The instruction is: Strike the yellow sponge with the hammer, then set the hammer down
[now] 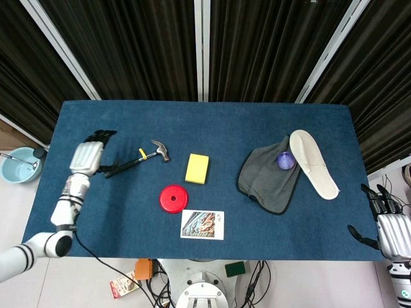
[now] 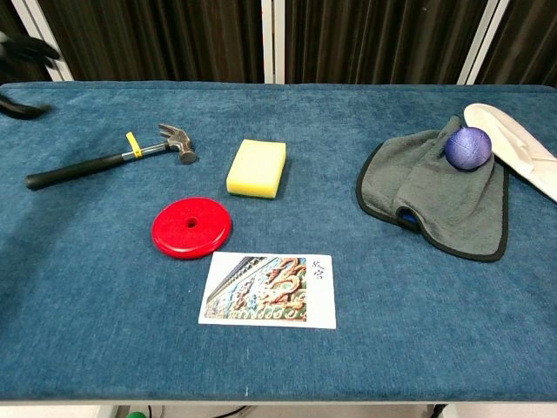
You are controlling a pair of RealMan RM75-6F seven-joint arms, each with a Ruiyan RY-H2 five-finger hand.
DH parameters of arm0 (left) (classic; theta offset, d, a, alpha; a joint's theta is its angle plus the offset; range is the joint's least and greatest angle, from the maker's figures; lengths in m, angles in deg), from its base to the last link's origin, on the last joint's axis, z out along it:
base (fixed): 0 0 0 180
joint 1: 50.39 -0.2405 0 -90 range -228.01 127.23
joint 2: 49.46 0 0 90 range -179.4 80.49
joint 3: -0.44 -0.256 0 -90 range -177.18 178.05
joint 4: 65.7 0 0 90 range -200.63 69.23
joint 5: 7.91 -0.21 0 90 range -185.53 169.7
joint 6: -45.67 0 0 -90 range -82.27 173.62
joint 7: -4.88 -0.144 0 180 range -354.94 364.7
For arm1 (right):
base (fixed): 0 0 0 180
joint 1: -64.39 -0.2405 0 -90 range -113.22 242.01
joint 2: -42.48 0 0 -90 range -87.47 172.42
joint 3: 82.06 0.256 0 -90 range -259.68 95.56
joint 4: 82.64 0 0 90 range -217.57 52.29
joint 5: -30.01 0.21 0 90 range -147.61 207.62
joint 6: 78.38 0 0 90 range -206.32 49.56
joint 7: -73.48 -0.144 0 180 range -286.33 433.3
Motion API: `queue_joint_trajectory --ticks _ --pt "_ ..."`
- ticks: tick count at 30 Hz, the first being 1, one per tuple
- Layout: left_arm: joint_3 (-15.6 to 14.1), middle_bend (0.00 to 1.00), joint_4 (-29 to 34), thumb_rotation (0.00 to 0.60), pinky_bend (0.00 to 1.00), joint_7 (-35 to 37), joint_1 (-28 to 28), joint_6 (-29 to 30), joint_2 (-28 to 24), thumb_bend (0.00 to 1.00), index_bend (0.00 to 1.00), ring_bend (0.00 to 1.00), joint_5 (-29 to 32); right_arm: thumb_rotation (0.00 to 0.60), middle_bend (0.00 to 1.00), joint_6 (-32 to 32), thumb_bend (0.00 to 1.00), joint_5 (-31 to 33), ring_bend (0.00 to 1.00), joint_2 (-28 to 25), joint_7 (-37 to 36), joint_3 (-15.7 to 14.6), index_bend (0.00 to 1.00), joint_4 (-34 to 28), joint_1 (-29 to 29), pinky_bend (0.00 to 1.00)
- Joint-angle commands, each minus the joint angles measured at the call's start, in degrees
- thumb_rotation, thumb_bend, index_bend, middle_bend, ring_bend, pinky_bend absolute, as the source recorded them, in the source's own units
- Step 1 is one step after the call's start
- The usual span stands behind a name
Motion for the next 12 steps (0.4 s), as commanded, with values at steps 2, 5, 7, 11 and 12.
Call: queue_joint_trajectory --ticks 2,5,7,11,12 --pt "-5.8 0.19 7.0 0.598 0.18 -1.7 -12.8 15.9 -9.6 0.30 0.20 0.12 -5.6 0.600 0.14 0.9 0.20 -0.1 0.02 -0.5 -0.2 -0.5 0.03 0.4 -0.2 0.23" --pt "-9.7 0.19 10.1 0.600 0.17 0.3 -18.7 21.7 -13.4 0.30 0.20 0.12 -9.8 0.600 0.14 0.8 0.20 -0.4 0.02 -0.3 0.0 -0.7 0.03 0.2 -0.2 0.23" --pt "-12.2 0.19 11.8 0.600 0.17 0.8 -22.3 25.4 -15.1 0.30 0.20 0.12 -12.6 0.600 0.14 0.6 0.20 -0.9 0.02 0.2 -0.3 -0.7 0.03 0.2 -0.2 0.23" --pt "-15.9 0.19 14.3 0.600 0.17 1.7 -27.7 31.0 -16.2 0.30 0.23 0.12 -17.7 0.600 0.14 0.0 0.20 -2.3 0.02 0.9 -0.5 -0.9 0.03 0.1 -0.5 0.23" --pt "-16.5 0.19 14.7 0.600 0.17 1.9 -28.5 31.8 -16.3 0.30 0.23 0.12 -18.5 0.600 0.14 0.0 0.20 -2.6 0.02 1.0 -0.5 -0.9 0.04 -0.1 -0.6 0.23"
